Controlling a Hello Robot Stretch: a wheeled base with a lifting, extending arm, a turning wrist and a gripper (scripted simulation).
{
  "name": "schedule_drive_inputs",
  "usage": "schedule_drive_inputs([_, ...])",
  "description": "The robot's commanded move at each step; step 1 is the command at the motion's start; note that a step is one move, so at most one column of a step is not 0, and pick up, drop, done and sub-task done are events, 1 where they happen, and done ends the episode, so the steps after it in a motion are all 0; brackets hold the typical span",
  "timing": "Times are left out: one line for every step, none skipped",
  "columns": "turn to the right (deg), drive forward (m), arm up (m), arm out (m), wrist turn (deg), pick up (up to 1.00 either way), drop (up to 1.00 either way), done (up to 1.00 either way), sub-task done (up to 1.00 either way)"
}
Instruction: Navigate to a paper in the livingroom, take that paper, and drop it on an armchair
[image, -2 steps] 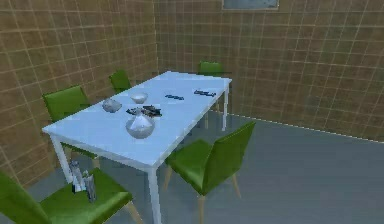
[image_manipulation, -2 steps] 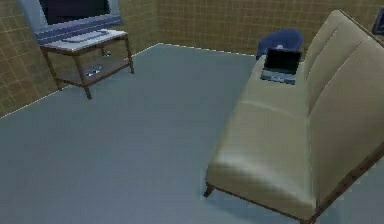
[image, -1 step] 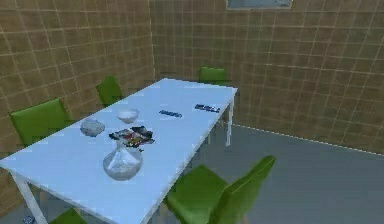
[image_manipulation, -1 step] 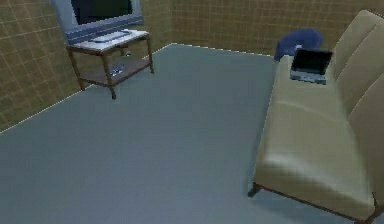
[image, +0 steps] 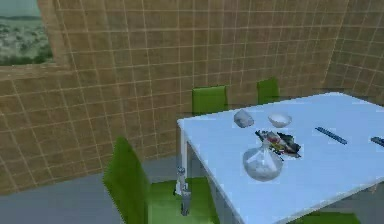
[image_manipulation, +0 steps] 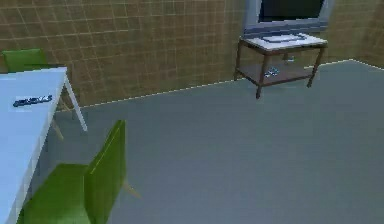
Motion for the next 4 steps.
schedule_drive_inputs([-45.0,0.0,0.0,0.0,0.0,0.0,0.0,0.0,0.0])
schedule_drive_inputs([-12.0,0.0,0.0,0.0,0.0,0.0,0.0,0.0,0.0])
schedule_drive_inputs([45.0,0.0,0.0,0.0,0.0,0.0,0.0,0.0,0.0])
schedule_drive_inputs([45.0,0.0,0.0,0.0,0.0,0.0,0.0,0.0,0.0])
